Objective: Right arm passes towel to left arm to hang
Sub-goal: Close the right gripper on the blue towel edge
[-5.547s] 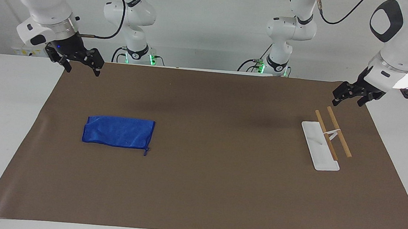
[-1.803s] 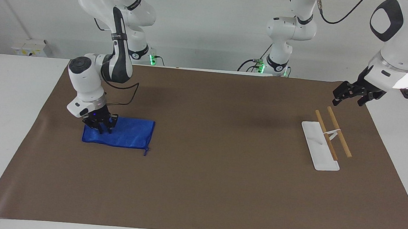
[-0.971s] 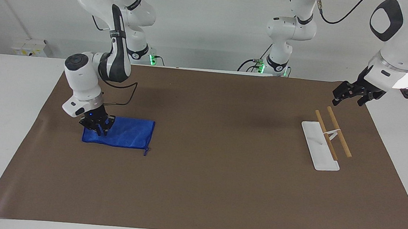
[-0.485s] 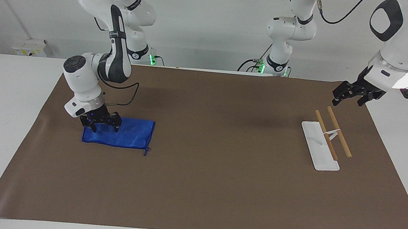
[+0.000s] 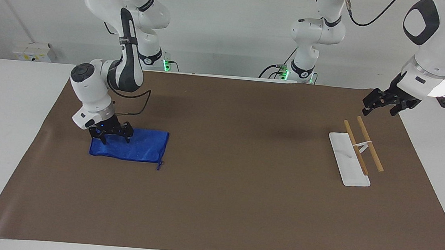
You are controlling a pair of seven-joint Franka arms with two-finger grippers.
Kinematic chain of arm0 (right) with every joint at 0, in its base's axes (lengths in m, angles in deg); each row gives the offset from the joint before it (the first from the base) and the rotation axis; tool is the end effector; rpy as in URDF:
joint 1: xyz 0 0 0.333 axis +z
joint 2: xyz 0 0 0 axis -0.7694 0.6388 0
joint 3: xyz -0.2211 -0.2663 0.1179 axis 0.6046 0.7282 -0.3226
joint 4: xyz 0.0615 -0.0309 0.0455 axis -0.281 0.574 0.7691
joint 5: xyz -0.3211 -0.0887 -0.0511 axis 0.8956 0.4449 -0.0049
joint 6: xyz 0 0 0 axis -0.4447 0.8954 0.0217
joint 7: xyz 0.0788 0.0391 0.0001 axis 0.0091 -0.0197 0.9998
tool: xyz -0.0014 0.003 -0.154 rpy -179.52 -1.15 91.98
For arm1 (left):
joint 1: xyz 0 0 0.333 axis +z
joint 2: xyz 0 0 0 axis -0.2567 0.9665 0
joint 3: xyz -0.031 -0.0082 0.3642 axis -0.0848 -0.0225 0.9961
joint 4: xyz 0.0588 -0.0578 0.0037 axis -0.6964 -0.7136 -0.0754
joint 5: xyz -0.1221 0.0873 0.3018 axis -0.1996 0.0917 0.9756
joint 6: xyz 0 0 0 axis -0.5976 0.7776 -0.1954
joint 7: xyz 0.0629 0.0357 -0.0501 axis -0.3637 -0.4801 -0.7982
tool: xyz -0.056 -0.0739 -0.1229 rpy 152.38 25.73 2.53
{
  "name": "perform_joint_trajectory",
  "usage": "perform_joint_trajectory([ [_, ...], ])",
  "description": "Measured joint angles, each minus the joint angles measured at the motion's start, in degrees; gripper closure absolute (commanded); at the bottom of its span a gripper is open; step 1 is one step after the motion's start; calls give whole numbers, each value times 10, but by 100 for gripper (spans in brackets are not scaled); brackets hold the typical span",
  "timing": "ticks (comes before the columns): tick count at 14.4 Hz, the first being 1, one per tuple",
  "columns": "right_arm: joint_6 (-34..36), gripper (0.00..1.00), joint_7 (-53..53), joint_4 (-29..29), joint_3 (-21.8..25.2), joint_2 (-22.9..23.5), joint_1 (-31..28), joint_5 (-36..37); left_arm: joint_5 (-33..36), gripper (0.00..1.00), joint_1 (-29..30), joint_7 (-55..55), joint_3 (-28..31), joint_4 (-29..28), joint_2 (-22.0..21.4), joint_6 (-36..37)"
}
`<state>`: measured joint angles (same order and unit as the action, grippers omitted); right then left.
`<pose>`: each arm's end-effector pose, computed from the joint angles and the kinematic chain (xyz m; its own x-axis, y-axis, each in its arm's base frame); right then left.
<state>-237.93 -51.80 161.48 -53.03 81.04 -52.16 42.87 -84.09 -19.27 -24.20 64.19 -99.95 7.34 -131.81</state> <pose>0.5167 -0.0279 0.3324 0.9874 0.0943 0.1272 0.0993 -0.9945 -0.0337 0.5090 0.0004 0.6034 0.9991 -0.0040 -0.0430 -0.0032 -0.9998 0.0183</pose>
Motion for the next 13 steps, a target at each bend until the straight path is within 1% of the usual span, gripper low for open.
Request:
perform_joint_trajectory([
  [2, -7, 14, 1, 0, 0, 4, 0, 0, 0, 0, 0, 0, 0, 0, 0, 0],
  [3, -7, 21, 1, 0, 0, 4, 0, 0, 0, 0, 0, 0, 0, 0, 0, 0],
  [4, -7, 35, 1, 0, 0, 4, 0, 0, 0, 0, 0, 0, 0, 0, 0, 0],
  [6, -7, 97, 1, 0, 0, 4, 0, 0, 0, 0, 0, 0, 0, 0, 0, 0],
  [7, -8, 100, 1, -1, 0, 4, 0, 0, 0, 0, 0, 0, 0, 0, 0, 0],
  [13, -5, 100, 1, -4, 0, 0, 1, 0, 0, 0, 0, 0, 0, 0, 0, 0],
])
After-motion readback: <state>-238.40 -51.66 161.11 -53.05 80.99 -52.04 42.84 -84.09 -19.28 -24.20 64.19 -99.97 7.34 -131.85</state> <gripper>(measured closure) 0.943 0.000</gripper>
